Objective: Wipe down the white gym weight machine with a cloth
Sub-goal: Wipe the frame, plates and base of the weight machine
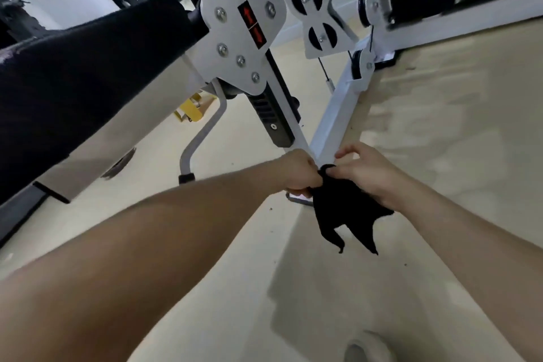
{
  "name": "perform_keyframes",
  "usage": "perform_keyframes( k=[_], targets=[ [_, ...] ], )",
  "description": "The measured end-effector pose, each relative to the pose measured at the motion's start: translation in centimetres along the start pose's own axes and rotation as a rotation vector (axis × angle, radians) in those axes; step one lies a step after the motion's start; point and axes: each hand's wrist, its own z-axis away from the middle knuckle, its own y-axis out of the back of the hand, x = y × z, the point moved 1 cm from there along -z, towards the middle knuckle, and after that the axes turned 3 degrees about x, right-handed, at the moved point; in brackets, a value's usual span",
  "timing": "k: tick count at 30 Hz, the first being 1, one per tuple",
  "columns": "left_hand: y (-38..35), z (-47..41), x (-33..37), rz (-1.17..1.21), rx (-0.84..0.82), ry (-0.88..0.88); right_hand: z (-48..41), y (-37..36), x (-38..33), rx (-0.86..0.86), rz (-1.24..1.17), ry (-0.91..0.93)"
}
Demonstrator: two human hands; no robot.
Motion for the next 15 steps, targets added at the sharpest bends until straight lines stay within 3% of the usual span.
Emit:
perform_keyframes(
  k=[2,4,6,8,10,12,15],
  targets=[
    [-0.2,-1.4,1.7,-0.125,-0.084,-0.038,0.3,1.3,-0.6,0.029,-0.068,-0.016],
    [-1.2,-3.1,3.9,-0.447,-0.139,-0.152,0.9,2.3,-1.0,0.079,-0.032,0.015],
    [-2.4,-4.7,6.0,-0.803,-0.069,-0.328,1.5,3.7,-1.3,0.129,0.116,0.051],
    [-3.7,-5.8,6.4,-0.868,0.024,-0.427,2.3,5.3,-1.5,0.164,0.273,0.066],
    [-5.7,-7.1,5.4,-0.622,0.049,-0.42,2.9,6.1,-1.3,0.165,0.463,0.041],
    [-9.1,-7.6,4.3,-0.198,0.009,-0.362,3.0,5.6,-0.7,0.061,0.776,0.016],
    [-13.6,-7.2,2.7,0.506,0.061,-0.119,2.1,4.6,0.1,-0.104,1.119,0.059]
  ],
)
